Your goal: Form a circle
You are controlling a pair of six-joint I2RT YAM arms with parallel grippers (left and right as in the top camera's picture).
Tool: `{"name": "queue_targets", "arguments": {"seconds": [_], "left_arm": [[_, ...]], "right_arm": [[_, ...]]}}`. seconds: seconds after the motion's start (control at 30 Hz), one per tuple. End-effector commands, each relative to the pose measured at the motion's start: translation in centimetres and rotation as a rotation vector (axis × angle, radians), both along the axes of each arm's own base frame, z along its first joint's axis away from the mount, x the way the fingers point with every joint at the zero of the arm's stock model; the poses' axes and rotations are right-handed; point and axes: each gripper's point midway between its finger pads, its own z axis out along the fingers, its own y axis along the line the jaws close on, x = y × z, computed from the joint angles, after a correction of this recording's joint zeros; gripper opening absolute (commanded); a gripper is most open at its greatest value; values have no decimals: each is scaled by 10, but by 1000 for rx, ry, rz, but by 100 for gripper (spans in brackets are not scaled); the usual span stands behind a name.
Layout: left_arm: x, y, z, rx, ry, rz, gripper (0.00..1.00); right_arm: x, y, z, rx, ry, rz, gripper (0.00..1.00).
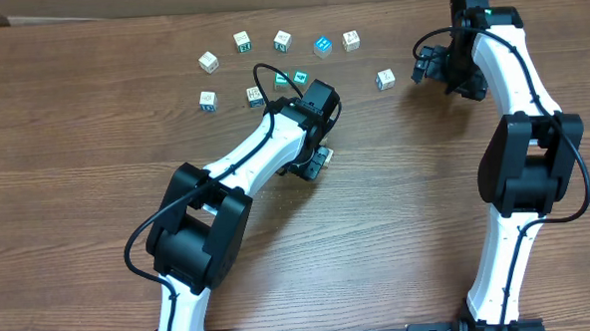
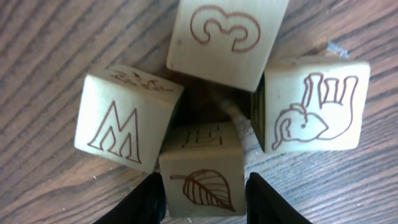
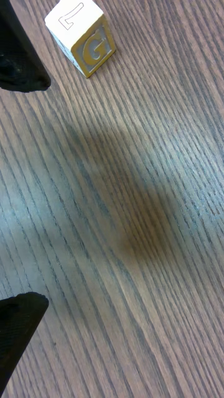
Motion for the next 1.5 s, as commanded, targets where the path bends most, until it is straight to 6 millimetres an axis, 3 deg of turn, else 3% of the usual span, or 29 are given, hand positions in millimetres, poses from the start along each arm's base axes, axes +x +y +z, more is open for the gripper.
{"name": "queue_targets", "arguments": {"seconds": [0.0,0.13,0.27,0.43,0.53,0.93,1.2,1.47], "left_arm": [[-7,-4,-1,-10,26,-20,36],[-7,-4,8,-4,34,-18,32],[0,-8,30,-11,27,-1,33],[18,-10,60,-11,-38,36,36],[30,0,64,11,-87,113,34],[67,49,58,-24,-124,388,11],[71,47,23,-13,-82,391,8],[71,38,5,-46,-40,383,9]], "right_arm": [[7,-1,19,-4,-48,-5,100],[7,-1,19,-4,-48,-5,100],[7,-1,19,-4,-48,-5,100],[7,-1,19,-4,-48,-5,100],[7,-1,19,-4,-48,-5,100],[7,-1,19,-4,-48,-5,100],[7,-1,19,-4,-48,-5,100],[7,-1,19,-4,-48,-5,100]]}}
